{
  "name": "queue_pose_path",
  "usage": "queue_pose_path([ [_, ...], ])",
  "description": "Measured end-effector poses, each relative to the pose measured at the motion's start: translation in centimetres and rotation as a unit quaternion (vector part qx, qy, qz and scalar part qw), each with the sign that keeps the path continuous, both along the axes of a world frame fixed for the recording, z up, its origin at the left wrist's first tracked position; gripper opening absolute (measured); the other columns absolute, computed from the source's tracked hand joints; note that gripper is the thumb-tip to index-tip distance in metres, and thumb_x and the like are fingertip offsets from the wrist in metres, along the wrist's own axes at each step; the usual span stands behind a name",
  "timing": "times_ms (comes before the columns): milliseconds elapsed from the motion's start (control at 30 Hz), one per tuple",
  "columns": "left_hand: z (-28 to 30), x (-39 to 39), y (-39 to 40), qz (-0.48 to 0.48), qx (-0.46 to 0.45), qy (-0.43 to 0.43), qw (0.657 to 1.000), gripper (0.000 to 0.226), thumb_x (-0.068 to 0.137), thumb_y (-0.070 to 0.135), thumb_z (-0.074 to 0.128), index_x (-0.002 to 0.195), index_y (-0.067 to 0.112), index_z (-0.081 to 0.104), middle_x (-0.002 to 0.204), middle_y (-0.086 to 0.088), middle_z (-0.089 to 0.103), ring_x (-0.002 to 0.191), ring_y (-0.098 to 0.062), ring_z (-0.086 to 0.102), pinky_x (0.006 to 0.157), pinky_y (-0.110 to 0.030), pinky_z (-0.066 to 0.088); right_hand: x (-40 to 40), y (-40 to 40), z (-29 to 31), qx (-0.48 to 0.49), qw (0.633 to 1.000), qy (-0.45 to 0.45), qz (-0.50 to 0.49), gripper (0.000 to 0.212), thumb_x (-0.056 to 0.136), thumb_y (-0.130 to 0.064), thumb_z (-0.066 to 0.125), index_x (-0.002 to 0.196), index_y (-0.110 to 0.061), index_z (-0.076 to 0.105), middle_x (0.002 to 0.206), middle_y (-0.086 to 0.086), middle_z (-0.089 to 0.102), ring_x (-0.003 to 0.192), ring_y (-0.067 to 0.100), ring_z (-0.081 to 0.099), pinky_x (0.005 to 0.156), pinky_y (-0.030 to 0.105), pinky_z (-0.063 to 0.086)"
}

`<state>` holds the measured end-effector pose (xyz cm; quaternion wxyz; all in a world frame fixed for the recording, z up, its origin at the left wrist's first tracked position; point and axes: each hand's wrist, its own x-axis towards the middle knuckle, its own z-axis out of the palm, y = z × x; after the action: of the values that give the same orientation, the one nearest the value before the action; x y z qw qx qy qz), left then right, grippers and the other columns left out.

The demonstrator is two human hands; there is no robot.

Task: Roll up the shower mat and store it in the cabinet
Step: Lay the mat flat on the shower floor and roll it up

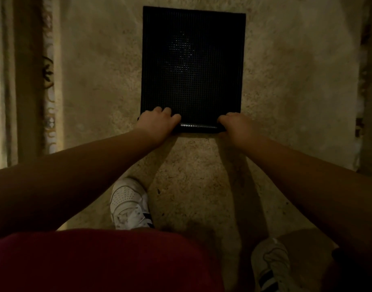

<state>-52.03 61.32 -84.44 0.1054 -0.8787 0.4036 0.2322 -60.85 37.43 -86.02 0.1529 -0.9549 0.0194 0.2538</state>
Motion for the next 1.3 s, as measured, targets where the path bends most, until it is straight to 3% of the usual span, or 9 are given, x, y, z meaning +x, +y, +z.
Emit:
queue_pose_path([
  [267,-0.1,-0.8,1.1,0.002,-0.022,0.004,1.0,0.026,0.09,0.02,0.054,0.116,0.016,0.054,0.102,-0.012,0.053,0.093,-0.031,0.055,0.055,-0.036,0.034,0.1,-0.1,0.5,0.039,0.996,0.082,0.001,0.036,0.083,-0.028,0.069,0.118,-0.018,0.065,0.111,0.009,0.064,0.101,0.027,0.058,0.083,0.037,0.05],
  [500,0.0,1.1,1.3,-0.02,-0.068,0.051,0.996,0.026,0.091,0.016,0.054,0.116,0.011,0.051,0.1,-0.013,0.058,0.087,-0.034,0.06,0.068,-0.043,0.052,0.2,-0.4,0.8,0.071,0.994,0.064,-0.054,0.041,0.083,-0.027,0.069,0.121,-0.024,0.055,0.112,0.008,0.065,0.099,0.027,0.061,0.081,0.04,0.052],
  [633,0.0,2.0,1.1,-0.021,-0.075,0.069,0.995,0.022,0.092,0.017,0.054,0.114,0.014,0.059,0.101,-0.01,0.06,0.092,-0.032,0.06,0.073,-0.045,0.053,-1.5,0.4,1.4,-0.001,0.999,-0.016,0.03,0.026,0.09,-0.021,0.056,0.115,-0.014,0.06,0.112,0.01,0.063,0.099,0.03,0.057,0.079,0.042,0.05],
  [767,-0.3,1.4,1.2,-0.025,-0.071,0.07,0.995,0.025,0.093,0.016,0.053,0.118,0.014,0.056,0.111,-0.013,0.052,0.105,-0.033,0.05,0.072,-0.044,0.051,-3.5,2.1,1.4,-0.076,0.993,-0.078,0.045,0.036,0.084,-0.002,0.057,0.12,-0.004,0.06,0.122,0.016,0.059,0.105,0.035,0.052,0.08,0.044,0.047],
  [900,-0.1,1.8,1.0,-0.022,-0.094,0.088,0.991,0.029,0.092,0.015,0.055,0.121,0.012,0.058,0.113,-0.016,0.05,0.104,-0.036,0.051,0.077,-0.045,0.051,-3.6,2.6,1.1,-0.087,0.993,-0.076,0.027,0.044,0.088,-0.005,0.054,0.132,-0.002,0.05,0.129,0.018,0.054,0.111,0.036,0.05,0.085,0.045,0.044],
  [967,0.0,2.0,1.0,-0.018,-0.106,0.093,0.99,0.032,0.093,0.016,0.056,0.125,0.012,0.058,0.113,-0.016,0.054,0.103,-0.035,0.054,0.078,-0.044,0.051,-4.1,3.0,0.8,-0.107,0.992,-0.058,0.027,0.049,0.094,-0.014,0.05,0.14,-0.004,0.039,0.143,0.016,0.044,0.126,0.033,0.042,0.099,0.044,0.038],
  [1033,0.0,1.8,1.2,-0.005,-0.121,0.088,0.989,0.041,0.093,0.017,0.054,0.133,0.015,0.051,0.113,-0.016,0.057,0.102,-0.036,0.056,0.08,-0.045,0.051,-4.7,3.3,0.2,-0.119,0.992,-0.043,0.025,0.057,0.097,-0.02,0.046,0.147,-0.005,0.024,0.156,0.013,0.024,0.142,0.029,0.023,0.113,0.041,0.018],
  [1133,-0.3,1.4,1.8,-0.04,-0.115,0.043,0.992,0.051,0.095,0.017,0.05,0.144,0.019,0.036,0.115,-0.014,0.061,0.1,-0.033,0.06,0.09,-0.046,0.047,-4.9,3.4,-0.2,-0.127,0.991,-0.034,0.016,0.064,0.097,-0.021,0.041,0.15,-0.006,0.007,0.16,0.014,0.006,0.146,0.026,0.002,0.112,0.038,-0.002],
  [1300,-0.9,-0.1,2.4,-0.025,-0.119,-0.004,0.993,0.042,0.094,0.019,0.053,0.135,0.02,0.052,0.135,-0.011,0.058,0.124,-0.031,0.053,0.107,-0.053,0.032,-4.7,3.5,-0.4,-0.118,0.993,-0.022,0.0,0.065,0.097,-0.015,0.039,0.15,-0.007,0.003,0.16,0.014,0.0,0.146,0.026,-0.004,0.112,0.037,-0.006],
])
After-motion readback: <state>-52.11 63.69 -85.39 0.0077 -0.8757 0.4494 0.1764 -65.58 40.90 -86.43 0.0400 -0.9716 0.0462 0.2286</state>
